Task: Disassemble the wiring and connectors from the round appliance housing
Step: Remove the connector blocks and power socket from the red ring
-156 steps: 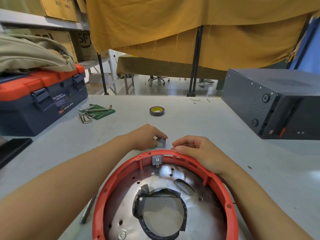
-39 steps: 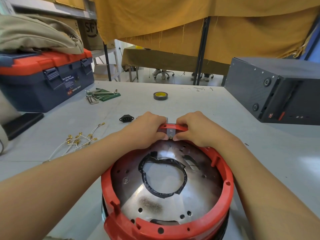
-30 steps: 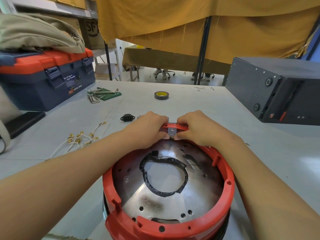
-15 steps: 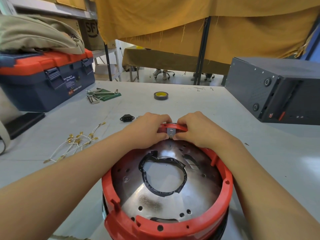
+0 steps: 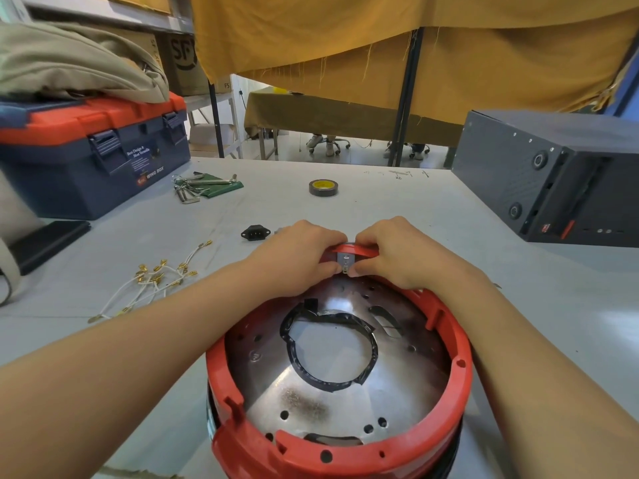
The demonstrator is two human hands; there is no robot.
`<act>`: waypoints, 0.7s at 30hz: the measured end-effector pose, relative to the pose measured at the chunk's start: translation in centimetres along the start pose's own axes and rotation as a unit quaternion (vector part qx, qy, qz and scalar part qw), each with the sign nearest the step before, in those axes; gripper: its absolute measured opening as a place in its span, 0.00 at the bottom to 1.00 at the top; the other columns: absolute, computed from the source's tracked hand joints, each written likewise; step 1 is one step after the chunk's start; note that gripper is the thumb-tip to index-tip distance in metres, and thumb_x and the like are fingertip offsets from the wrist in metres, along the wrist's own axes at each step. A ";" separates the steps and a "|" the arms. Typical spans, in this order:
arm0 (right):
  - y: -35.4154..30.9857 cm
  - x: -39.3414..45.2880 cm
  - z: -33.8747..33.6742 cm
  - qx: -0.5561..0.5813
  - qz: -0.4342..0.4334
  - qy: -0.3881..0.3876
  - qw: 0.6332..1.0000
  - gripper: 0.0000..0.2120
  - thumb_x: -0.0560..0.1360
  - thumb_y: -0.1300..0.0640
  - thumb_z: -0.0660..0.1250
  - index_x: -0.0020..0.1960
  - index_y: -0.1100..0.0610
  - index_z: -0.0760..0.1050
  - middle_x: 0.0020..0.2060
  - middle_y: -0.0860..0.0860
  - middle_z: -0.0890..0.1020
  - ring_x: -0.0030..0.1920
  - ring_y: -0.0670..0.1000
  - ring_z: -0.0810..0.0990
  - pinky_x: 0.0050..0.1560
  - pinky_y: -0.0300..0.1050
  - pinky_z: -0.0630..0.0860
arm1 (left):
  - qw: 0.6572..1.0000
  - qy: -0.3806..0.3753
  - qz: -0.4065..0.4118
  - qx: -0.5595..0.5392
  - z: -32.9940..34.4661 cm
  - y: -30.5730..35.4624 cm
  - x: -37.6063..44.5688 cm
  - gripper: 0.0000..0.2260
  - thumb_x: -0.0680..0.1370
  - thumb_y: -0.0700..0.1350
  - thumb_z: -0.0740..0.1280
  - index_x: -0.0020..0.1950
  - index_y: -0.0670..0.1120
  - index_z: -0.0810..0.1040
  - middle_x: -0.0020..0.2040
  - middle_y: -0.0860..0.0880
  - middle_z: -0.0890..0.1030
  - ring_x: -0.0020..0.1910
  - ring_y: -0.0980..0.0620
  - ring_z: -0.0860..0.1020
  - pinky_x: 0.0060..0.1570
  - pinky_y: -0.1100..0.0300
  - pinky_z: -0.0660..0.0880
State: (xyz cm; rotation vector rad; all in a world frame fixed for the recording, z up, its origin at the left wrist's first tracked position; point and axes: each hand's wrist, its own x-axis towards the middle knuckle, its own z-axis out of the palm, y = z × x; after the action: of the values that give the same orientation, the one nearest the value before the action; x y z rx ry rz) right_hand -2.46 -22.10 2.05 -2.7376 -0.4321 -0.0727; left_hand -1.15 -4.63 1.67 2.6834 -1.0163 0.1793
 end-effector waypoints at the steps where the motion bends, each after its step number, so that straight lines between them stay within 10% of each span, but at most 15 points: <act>1: 0.0 0.0 -0.1 0.006 -0.003 -0.004 1.000 0.18 0.70 0.50 0.74 0.28 0.48 0.67 0.28 0.49 0.71 0.30 0.51 0.68 0.32 0.45 0.63 | 1.000 -0.002 0.000 0.003 0.0 0.0 0.0 0.10 0.77 0.50 0.64 0.55 0.49 0.77 0.47 0.48 0.81 0.46 0.47 0.76 0.48 0.48 0.73; 21: 0.2 0.0 0.4 0.018 0.010 0.038 0.999 0.14 0.71 0.45 0.70 0.32 0.51 0.73 0.31 0.51 0.75 0.34 0.52 0.73 0.34 0.46 0.67 | 0.999 0.009 -0.040 0.008 0.3 -0.1 0.8 0.13 0.77 0.48 0.64 0.62 0.50 0.74 0.53 0.47 0.80 0.52 0.44 0.76 0.52 0.48 0.73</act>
State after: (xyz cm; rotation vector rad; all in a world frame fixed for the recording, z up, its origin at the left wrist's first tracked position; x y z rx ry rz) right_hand -2.37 -22.15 1.58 -2.6935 -0.3799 -0.1624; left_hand -0.49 -5.13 1.49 2.7268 -0.9046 0.1969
